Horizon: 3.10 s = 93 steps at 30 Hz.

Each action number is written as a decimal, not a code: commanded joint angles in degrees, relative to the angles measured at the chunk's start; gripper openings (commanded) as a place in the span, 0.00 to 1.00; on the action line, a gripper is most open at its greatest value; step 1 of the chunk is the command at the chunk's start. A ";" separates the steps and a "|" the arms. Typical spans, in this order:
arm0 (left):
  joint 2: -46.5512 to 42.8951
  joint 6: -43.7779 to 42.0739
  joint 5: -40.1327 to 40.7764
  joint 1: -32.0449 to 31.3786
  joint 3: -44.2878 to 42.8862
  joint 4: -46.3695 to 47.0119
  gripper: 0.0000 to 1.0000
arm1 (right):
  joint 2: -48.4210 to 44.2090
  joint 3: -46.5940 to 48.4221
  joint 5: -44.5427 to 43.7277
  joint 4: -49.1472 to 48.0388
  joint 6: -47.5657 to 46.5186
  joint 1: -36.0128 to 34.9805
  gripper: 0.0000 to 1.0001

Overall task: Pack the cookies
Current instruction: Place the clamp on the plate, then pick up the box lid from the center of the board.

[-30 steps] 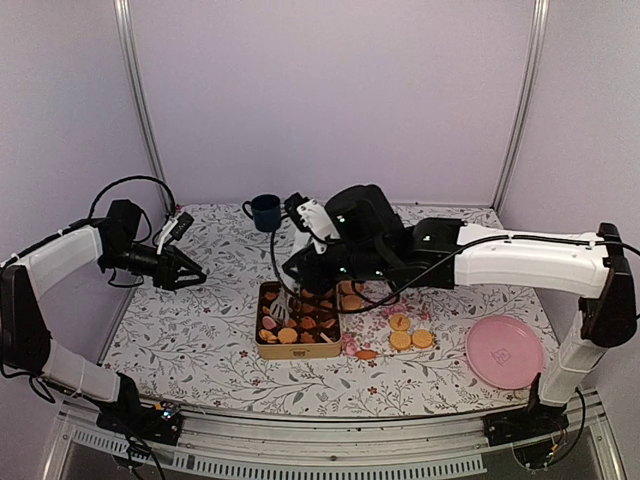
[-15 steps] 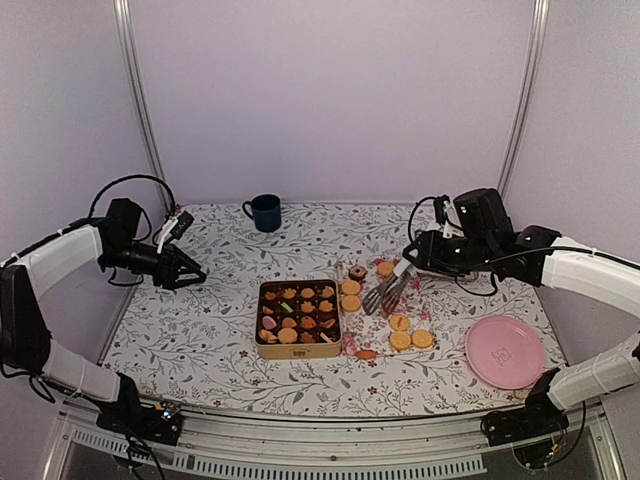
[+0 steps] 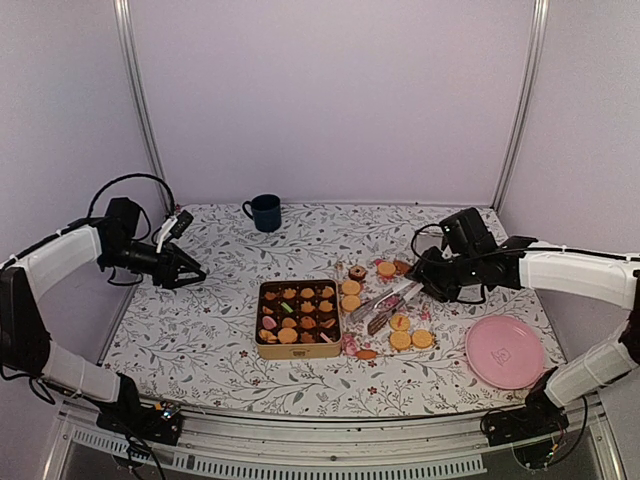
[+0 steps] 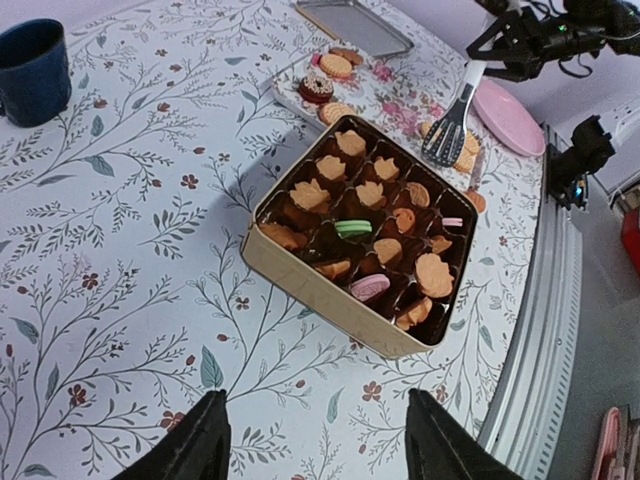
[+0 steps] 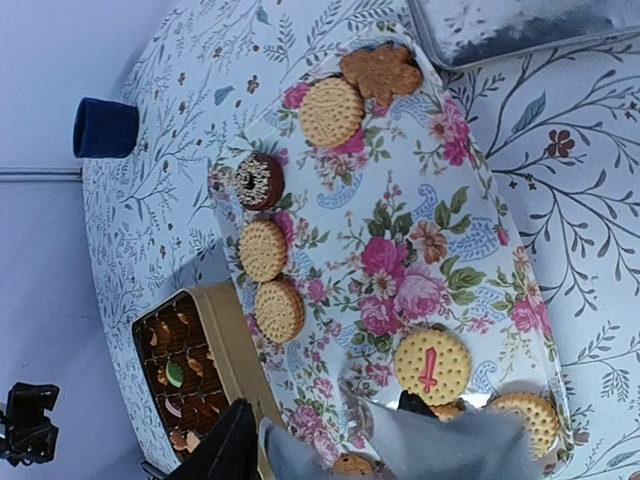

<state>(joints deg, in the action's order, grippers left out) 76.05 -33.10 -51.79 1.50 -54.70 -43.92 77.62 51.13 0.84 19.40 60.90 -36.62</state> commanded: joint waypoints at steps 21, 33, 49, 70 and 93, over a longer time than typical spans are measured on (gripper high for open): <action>-2.71 -1.80 -0.07 -0.41 1.12 2.17 0.60 | 2.35 10.50 -8.17 10.97 -2.76 4.64 0.75; -3.11 -0.58 1.12 -0.69 0.49 2.26 0.60 | 23.81 24.81 -10.88 17.47 -25.21 25.98 0.61; -3.19 -1.71 0.13 -1.06 0.07 0.56 0.60 | 40.53 30.78 -7.41 16.96 -29.00 32.75 0.34; -3.86 -2.51 1.25 -1.23 -1.11 -1.51 0.60 | 37.45 23.02 -7.04 14.35 -28.21 33.61 0.15; -3.60 -1.82 0.95 -2.20 -2.14 -1.27 0.60 | 29.11 17.68 -6.46 10.08 -26.56 33.61 0.00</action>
<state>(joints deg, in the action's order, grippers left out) 72.55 -34.94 -50.39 0.27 -55.31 -44.86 110.61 69.52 -5.32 27.81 33.56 -2.92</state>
